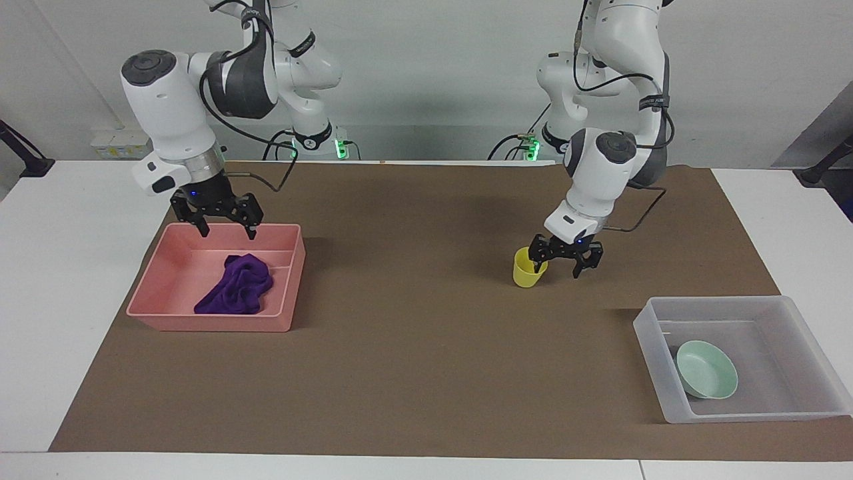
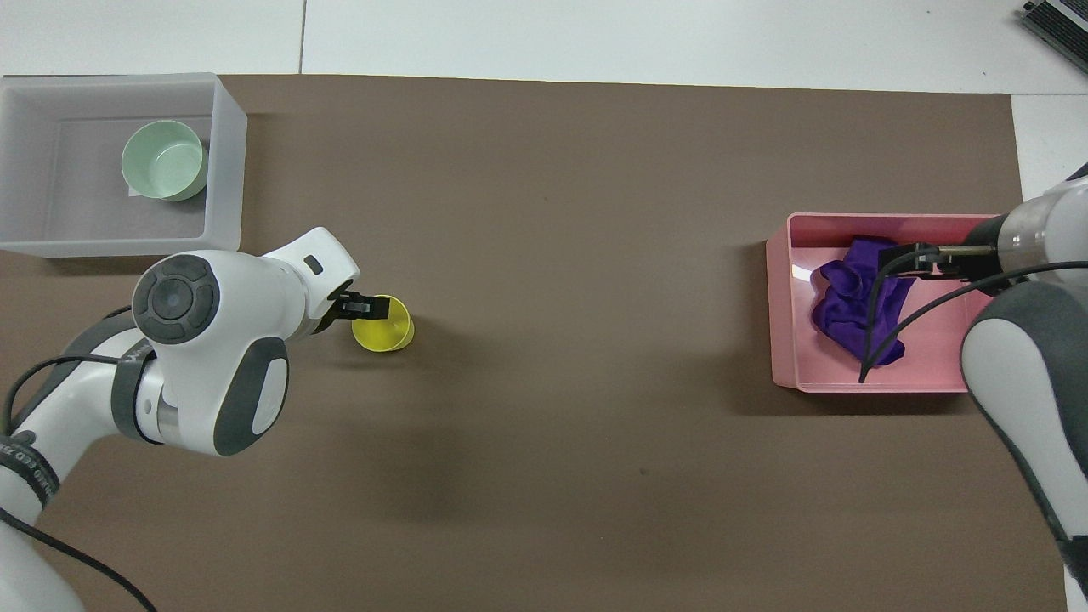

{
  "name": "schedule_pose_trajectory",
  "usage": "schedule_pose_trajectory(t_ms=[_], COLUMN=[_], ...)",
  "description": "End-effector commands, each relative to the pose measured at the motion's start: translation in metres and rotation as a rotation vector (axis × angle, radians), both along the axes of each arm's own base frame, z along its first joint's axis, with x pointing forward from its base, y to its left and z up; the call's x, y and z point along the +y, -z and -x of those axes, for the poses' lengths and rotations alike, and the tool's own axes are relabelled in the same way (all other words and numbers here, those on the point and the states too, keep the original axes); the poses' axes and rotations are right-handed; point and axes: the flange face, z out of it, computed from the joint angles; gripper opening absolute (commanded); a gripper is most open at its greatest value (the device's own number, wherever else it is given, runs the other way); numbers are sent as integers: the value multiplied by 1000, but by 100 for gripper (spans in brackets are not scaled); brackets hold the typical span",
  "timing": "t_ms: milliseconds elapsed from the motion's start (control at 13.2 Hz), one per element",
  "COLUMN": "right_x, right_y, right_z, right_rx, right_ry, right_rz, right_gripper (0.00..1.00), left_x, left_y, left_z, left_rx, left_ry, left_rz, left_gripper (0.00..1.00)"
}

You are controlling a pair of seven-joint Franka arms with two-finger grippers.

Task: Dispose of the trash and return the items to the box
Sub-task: 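Grasp the yellow cup with the left gripper and carry it to the clear box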

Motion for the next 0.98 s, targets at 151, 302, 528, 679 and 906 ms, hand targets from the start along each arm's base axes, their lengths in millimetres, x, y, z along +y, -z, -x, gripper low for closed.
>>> schedule_pose_trajectory(t_ms=[151,302,528,679,906], right_x=[-12,-22,-40,-34,-25], right_y=[-70,-85,-96,-95,-95], right_z=[11,23,39,39,39], right_rx=[31,62,102,97,102], right_ry=[24,46,91,80,59], right_rz=[2,-5,-26,-24,-17], right_gripper=[100,100,100,100,100], left_x=[-2,8,23,46,99], left_y=[-4,-12,-58,-94,-120], left_z=[12,6,-18,-47,-91], left_rx=[-10,47,83,37,-54], left_ry=[-81,-99,-122,-166,-198], left_rz=[13,-5,-15,3,12], left_gripper=[0,0,0,0,0])
